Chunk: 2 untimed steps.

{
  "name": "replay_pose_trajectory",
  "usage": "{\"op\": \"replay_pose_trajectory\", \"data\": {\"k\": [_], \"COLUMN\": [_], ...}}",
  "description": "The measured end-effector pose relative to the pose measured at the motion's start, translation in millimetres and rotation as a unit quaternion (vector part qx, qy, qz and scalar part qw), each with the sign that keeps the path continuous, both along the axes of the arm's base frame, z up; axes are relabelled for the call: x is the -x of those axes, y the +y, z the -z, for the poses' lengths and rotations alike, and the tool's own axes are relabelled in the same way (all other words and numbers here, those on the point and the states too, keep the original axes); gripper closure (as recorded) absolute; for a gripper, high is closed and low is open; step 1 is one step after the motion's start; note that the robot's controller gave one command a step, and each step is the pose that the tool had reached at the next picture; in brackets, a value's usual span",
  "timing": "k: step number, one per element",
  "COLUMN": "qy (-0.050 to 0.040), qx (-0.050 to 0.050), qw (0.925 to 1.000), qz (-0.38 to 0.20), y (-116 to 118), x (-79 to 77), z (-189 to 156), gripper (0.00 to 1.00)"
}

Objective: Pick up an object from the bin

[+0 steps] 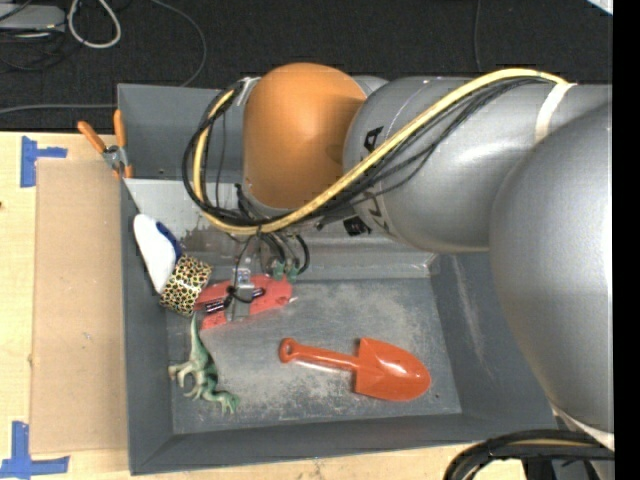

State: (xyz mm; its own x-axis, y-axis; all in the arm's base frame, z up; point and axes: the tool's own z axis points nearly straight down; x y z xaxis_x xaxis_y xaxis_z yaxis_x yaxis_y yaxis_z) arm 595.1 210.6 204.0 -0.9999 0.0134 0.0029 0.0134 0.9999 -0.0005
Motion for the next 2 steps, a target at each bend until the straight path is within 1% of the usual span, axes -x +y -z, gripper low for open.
{"op": "replay_pose_trajectory", "data": {"k": [1, 2], "qy": [0.0000, 0.0033], "qx": [0.000, 0.002], "qw": [1.0000, 0.9933], "qz": [0.000, 0.115], "y": [0.0, 20.8], "x": [0.0, 13.0], "z": [0.0, 50.9], "gripper": [0.00, 0.00]}}
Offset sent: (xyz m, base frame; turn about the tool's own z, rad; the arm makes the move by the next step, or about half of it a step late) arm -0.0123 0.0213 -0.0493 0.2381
